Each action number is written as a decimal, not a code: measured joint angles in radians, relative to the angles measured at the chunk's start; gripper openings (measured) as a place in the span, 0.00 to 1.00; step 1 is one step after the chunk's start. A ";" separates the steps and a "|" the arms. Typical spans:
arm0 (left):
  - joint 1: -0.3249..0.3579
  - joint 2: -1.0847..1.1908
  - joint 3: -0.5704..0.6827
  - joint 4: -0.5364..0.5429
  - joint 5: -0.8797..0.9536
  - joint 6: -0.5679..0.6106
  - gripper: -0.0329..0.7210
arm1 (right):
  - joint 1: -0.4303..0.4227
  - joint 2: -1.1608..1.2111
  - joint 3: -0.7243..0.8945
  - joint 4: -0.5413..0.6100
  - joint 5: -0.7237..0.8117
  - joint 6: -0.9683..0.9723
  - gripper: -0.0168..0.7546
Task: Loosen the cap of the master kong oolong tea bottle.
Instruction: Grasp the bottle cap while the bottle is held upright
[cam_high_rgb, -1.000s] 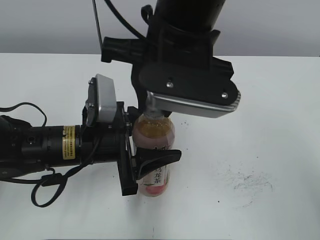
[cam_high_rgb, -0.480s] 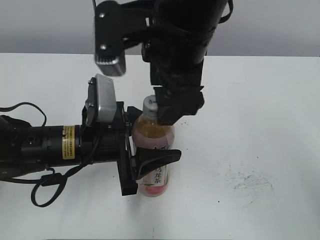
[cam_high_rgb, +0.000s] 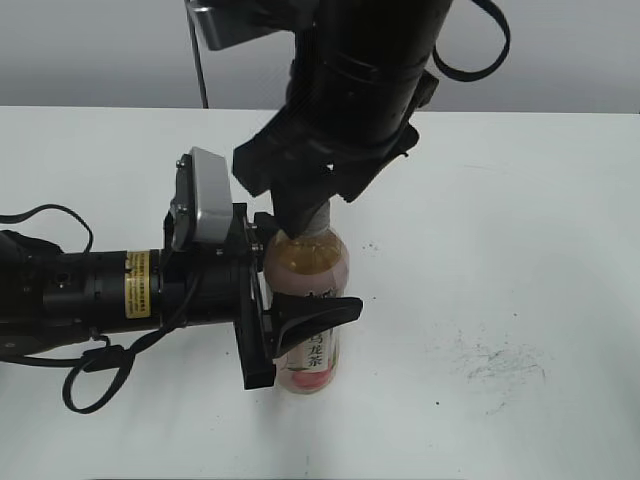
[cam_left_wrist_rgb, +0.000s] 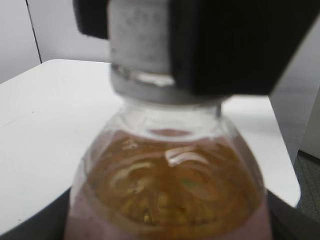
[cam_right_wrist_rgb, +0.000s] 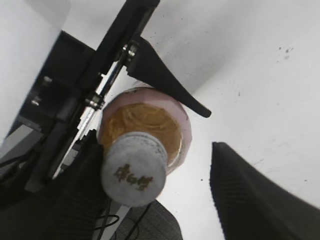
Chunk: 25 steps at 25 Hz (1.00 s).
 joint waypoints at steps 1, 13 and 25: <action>0.000 0.000 0.000 -0.001 0.000 -0.001 0.63 | 0.000 0.000 0.000 0.005 0.000 0.008 0.60; 0.000 0.000 0.000 -0.001 0.000 -0.004 0.63 | 0.003 0.000 0.000 0.035 -0.001 -0.658 0.37; 0.000 0.000 0.000 0.007 -0.002 0.007 0.63 | 0.032 0.003 -0.020 0.027 0.018 -2.087 0.37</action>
